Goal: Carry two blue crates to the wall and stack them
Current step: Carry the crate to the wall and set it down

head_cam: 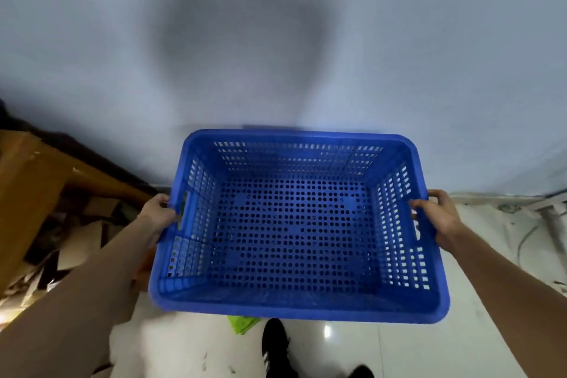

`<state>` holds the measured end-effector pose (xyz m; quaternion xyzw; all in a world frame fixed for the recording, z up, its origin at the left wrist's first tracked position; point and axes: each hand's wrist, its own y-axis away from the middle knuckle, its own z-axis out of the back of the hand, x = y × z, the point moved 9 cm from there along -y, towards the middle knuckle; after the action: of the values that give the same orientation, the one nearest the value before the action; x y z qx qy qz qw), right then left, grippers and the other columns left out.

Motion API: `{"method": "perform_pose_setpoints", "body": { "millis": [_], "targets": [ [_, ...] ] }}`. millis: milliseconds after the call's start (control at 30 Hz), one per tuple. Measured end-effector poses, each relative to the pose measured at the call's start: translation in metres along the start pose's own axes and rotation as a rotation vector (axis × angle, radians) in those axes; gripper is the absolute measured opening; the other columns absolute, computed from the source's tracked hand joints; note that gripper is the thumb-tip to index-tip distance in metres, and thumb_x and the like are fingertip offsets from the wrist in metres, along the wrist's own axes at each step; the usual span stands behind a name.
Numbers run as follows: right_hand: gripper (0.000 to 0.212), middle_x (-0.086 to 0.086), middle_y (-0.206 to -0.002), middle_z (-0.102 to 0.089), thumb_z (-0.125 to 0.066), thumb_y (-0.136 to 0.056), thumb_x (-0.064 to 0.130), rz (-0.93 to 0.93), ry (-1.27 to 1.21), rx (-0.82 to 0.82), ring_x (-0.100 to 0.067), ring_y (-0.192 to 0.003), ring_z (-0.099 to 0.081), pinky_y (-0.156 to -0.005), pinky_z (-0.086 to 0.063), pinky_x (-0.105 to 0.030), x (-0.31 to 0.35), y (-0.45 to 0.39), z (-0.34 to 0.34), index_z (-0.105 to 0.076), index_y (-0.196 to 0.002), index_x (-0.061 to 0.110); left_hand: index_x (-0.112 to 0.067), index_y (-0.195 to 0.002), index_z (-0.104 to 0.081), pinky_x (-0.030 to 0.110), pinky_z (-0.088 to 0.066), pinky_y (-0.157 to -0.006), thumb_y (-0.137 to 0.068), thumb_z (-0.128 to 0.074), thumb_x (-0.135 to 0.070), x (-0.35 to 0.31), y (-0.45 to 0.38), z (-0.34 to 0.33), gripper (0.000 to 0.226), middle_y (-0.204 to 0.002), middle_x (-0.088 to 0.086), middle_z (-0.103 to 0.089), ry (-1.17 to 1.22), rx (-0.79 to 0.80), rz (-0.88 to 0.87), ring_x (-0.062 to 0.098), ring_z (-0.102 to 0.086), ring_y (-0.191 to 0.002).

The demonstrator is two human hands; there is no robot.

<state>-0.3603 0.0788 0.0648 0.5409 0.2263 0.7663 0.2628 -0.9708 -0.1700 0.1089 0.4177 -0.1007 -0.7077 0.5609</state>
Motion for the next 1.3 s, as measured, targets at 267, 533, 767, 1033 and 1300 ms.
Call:
{"method": "perform_pose_setpoints", "body": {
  "millis": [267,533,767,1033,1300],
  "targets": [
    [0.032,-0.017,-0.096,-0.067,-0.066,-0.091,0.006,0.031,0.042,-0.047,-0.031,-0.078,-0.062,-0.053,-0.05,-0.036,0.016,-0.036,-0.015,-0.049,-0.114,0.019,-0.012,-0.111,-0.056,0.055,-0.061,-0.077,-0.088,-0.069,0.007,-0.006,-0.045,-0.029,0.032,-0.11,0.025,-0.066,-0.02,0.05,0.016,0.047,-0.068,-0.095],
    [0.035,-0.021,-0.104,-0.068,-0.067,-0.091,0.008,0.011,0.042,-0.04,-0.033,-0.079,-0.064,-0.057,-0.05,-0.039,0.011,-0.033,-0.024,-0.049,-0.119,0.018,-0.011,-0.121,-0.057,0.066,-0.056,-0.089,-0.086,-0.068,0.009,-0.013,-0.056,-0.019,0.042,-0.118,0.025,-0.064,-0.029,0.088,0.046,0.05,-0.067,-0.101],
    [0.028,-0.019,-0.101,-0.071,-0.061,-0.092,0.003,0.011,0.095,-0.021,-0.033,-0.076,-0.068,-0.057,-0.055,-0.038,0.02,-0.034,-0.039,-0.053,-0.111,0.021,-0.021,-0.113,-0.057,0.065,-0.06,-0.079,-0.086,-0.068,0.005,0.005,-0.061,-0.001,0.039,-0.11,0.023,-0.066,-0.047,0.076,0.066,0.046,-0.069,-0.089],
    [0.024,-0.02,-0.104,-0.072,-0.067,-0.095,0.005,0.026,0.118,-0.035,-0.035,-0.083,-0.071,-0.078,-0.061,-0.057,0.008,-0.035,-0.043,-0.053,-0.107,0.02,-0.017,-0.108,-0.058,0.07,-0.055,-0.089,-0.083,-0.066,0.011,-0.002,-0.078,0.003,0.039,-0.116,0.028,-0.065,-0.02,0.083,0.047,0.052,-0.066,-0.105],
    [0.028,-0.019,-0.105,-0.07,-0.061,-0.097,0.0,0.013,0.18,-0.069,-0.036,-0.085,-0.069,-0.07,-0.06,-0.049,0.011,-0.032,-0.042,-0.052,-0.119,0.014,-0.022,-0.108,-0.059,0.068,-0.057,-0.087,-0.085,-0.069,0.008,-0.001,-0.083,0.003,0.039,-0.121,0.021,-0.063,-0.098,0.153,0.001,0.047,-0.065,-0.108]
  ]
}}
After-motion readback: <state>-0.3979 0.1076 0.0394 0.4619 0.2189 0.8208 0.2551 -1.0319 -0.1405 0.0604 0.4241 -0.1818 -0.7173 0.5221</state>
